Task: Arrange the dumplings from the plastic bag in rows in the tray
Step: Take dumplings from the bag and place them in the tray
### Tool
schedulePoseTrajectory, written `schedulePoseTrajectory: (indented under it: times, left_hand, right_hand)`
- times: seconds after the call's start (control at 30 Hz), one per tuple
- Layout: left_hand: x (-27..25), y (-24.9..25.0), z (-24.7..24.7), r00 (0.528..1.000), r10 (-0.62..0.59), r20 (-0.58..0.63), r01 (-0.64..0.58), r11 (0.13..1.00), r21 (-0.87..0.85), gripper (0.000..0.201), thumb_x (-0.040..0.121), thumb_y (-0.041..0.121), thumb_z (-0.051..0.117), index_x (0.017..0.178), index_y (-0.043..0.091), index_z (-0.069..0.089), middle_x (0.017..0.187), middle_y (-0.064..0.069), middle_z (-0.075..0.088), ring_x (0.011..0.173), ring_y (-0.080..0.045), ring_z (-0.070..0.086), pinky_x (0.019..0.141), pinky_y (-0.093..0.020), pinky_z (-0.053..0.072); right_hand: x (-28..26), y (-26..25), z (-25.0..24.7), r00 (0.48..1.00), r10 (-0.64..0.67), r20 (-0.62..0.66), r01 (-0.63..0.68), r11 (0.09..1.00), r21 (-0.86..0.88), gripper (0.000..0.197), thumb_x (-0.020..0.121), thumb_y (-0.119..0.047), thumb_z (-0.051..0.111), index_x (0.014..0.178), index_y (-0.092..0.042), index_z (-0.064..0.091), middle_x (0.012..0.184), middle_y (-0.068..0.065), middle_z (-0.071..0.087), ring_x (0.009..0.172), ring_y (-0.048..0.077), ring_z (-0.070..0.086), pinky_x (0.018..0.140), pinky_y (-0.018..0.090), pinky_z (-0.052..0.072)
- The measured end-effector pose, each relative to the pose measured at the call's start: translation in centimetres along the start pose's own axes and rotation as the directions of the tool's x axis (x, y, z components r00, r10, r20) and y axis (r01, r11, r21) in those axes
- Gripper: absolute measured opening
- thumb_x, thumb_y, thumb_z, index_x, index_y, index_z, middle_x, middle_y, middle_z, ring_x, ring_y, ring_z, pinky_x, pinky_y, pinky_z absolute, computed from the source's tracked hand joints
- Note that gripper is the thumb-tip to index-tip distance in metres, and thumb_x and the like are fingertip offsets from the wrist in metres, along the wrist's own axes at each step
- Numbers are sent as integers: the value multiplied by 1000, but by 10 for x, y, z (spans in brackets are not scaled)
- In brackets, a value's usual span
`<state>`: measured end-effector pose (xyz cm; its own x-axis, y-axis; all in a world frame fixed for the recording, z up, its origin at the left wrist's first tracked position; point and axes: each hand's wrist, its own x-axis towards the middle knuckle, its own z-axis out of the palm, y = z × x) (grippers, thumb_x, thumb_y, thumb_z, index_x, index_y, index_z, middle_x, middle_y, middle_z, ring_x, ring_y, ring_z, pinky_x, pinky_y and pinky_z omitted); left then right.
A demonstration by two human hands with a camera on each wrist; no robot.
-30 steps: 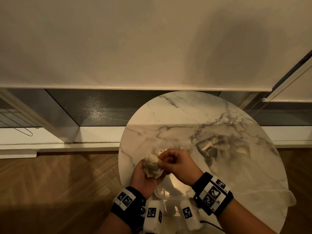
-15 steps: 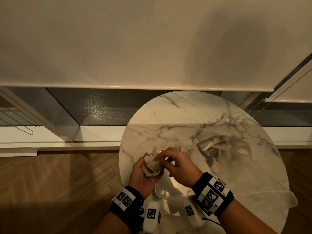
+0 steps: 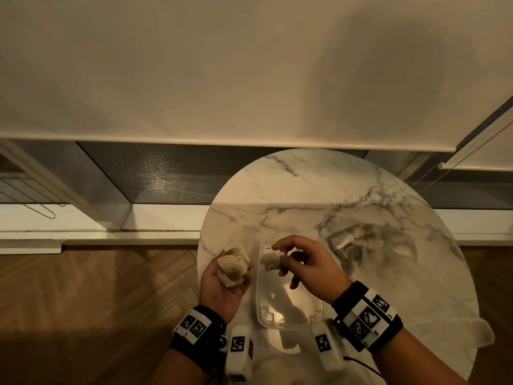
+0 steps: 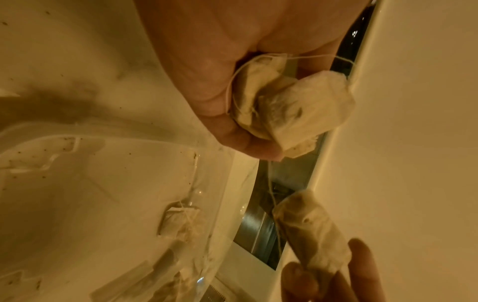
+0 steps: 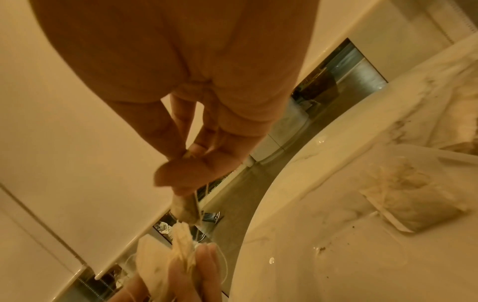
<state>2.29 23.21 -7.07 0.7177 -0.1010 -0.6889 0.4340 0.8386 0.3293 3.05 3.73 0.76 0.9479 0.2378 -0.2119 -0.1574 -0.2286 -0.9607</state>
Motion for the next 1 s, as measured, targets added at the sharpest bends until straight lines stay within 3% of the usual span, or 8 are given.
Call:
schedulePoseTrajectory:
  times: [0.17,0.33,0.4,0.53,0.7,0.8,0.9,1.0]
  left_hand:
    - [4,11,-9,999,10,-46,-12,999,-36,29,97,35,50,95,13,69,87,-11,71,75,-27,68,55,-28,56]
    - [8,16,-12,998,10,-56,-13,999,-42,26,95,35,52,99,14,68,92,-11,70,75,-27,68,54,-29,56]
    - [9,16,-12,998,7,-56,-9,999,-46,26,96,34,51,98,14,68,91,-11,70,74,-27,69,55,-29,56]
    - [7,15,-13,998,3,-63,-6,998,-58,27,97,33,49,99,14,68,92,-12,70,81,-28,64,54,-29,56]
    - [7,14,-17,998,1,-66,-5,998,-66,26,97,31,49,102,13,68,95,-13,69,78,-28,66,54,-29,56]
    - [9,14,-22,998,-4,-68,-1,997,-72,26,97,30,50,107,12,65,99,-14,66,74,-27,68,53,-29,56]
    - [10,13,-25,997,-4,-72,-2,997,-80,25,93,29,52,109,14,65,102,-13,65,77,-28,67,53,-29,56]
    - [9,14,-26,997,9,-79,-15,996,-84,37,81,31,60,113,14,63,102,-13,65,77,-28,67,54,-29,56]
  right_hand:
    - [12,14,-3,997,53,-64,-58,994,-87,16,90,-7,67,101,-19,69,89,9,64,70,17,64,54,29,55]
    - [38,42,-5,991,121,-64,-136,909,-394,18,83,-23,77,95,-31,67,81,-10,70,62,0,59,59,12,45]
    - [49,51,-5,988,151,-39,-151,868,-474,18,82,-21,77,95,-30,67,77,-13,70,62,-2,59,61,11,44]
    - [71,66,-1,985,152,-87,-173,777,-606,17,83,-19,75,90,-31,67,77,-15,67,72,1,59,70,23,49]
    - [90,77,4,966,258,-29,-224,775,-591,20,82,-5,72,92,-23,70,88,-3,70,74,11,65,61,19,49]
    - [99,82,5,961,275,7,-203,725,-659,28,81,2,69,99,-19,71,92,1,70,78,15,66,63,21,50]
    - [107,87,5,967,255,15,-165,667,-727,24,86,-4,66,106,-17,70,98,4,71,85,20,67,69,25,50]
    - [112,89,3,982,184,36,-69,530,-845,21,91,-12,62,109,-17,69,104,6,70,93,23,65,78,26,50]
